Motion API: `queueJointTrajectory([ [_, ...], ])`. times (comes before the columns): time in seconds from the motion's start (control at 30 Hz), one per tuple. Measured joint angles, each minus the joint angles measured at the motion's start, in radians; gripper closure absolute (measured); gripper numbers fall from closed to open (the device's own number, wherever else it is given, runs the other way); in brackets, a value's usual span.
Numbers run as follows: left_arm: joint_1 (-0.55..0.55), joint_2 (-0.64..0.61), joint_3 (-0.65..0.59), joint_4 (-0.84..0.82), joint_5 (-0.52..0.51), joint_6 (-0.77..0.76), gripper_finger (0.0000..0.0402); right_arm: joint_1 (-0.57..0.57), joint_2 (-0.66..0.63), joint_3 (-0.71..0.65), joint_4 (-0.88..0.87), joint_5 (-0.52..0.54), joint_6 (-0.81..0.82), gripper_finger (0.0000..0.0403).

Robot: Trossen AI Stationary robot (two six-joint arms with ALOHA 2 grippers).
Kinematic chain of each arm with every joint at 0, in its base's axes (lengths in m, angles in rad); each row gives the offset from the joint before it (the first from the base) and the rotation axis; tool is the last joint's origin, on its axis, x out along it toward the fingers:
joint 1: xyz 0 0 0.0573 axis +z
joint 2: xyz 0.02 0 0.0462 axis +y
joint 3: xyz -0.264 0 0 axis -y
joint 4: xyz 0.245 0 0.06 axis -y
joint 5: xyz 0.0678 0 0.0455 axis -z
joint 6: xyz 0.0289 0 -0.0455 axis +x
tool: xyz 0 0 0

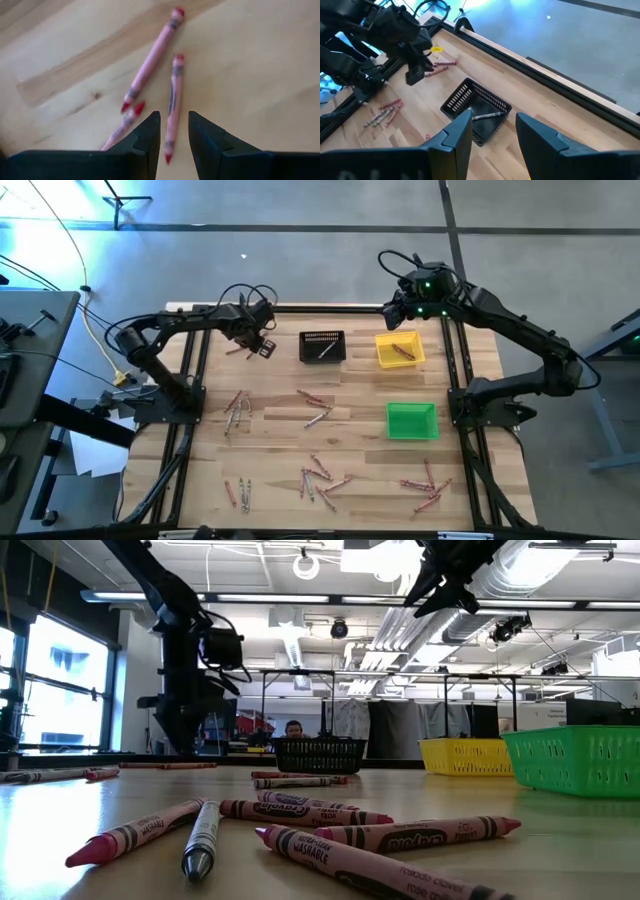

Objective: Sort crayons
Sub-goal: Put the red crayon into the yellow basket

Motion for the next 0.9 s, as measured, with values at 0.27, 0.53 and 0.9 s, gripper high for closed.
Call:
queueJointTrajectory([
  [0.27, 0.036, 0.062, 0.000, 0.045, 0.055, 0.008, 0.0316, 0.000, 0.000, 0.000, 0.000, 0.000, -0.004, 0.0265],
  [0.53, 0.037, 0.106, 0.005, 0.050, 0.076, 0.014, 0.0316, 0.000, 0.000, 0.000, 0.000, 0.000, -0.028, 0.0265],
  [0.9, 0.039, 0.121, 0.004, 0.034, 0.148, -0.032, 0.0394, 0.000, 0.000, 0.000, -0.004, 0.000, -0.030, 0.0265],
])
